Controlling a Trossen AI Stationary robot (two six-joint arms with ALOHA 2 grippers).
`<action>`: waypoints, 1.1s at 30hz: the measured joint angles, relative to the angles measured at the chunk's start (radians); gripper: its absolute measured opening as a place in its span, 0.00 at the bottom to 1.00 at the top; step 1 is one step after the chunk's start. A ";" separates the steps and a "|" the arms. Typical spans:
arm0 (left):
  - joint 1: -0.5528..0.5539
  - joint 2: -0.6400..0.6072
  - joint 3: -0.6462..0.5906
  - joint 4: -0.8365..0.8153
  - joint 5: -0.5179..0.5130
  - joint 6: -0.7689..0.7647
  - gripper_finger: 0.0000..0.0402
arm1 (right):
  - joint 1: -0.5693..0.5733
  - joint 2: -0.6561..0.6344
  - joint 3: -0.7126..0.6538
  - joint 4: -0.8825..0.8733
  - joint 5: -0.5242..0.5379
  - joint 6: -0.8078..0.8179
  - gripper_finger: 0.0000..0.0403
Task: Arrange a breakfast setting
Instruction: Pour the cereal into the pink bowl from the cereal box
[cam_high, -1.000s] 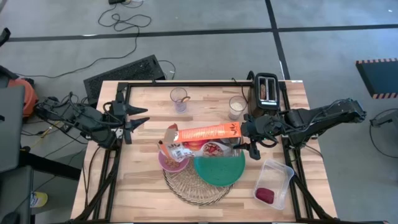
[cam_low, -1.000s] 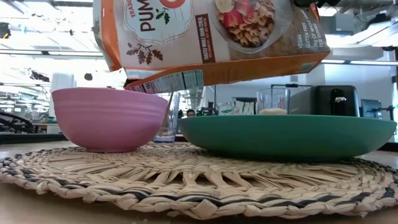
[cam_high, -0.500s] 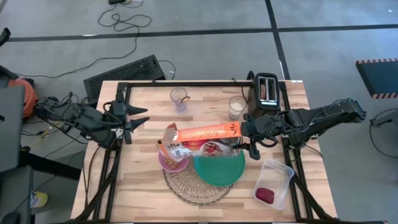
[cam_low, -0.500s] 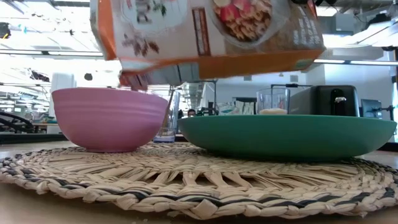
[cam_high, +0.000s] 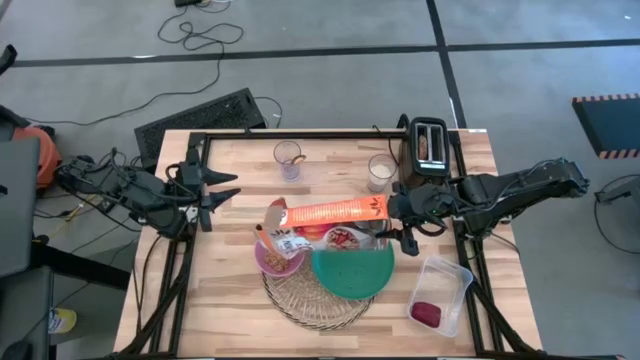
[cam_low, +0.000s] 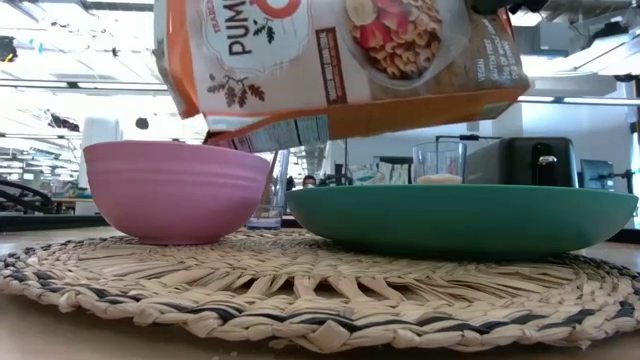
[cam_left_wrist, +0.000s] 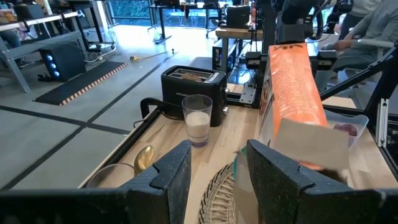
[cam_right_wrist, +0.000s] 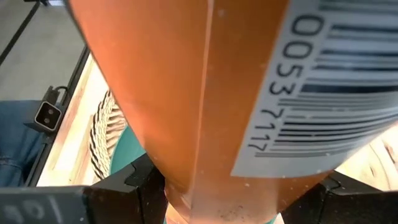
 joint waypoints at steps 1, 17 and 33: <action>0.000 0.000 0.000 0.000 0.000 0.000 0.35 | -0.002 0.000 0.000 -0.001 0.000 0.000 0.62; 0.000 0.000 0.000 0.000 0.000 0.000 0.35 | -0.017 0.000 0.000 0.006 -0.026 0.000 0.62; 0.000 0.000 0.000 0.000 0.000 0.000 0.35 | -0.020 -0.001 0.000 -0.001 -0.031 -0.001 0.62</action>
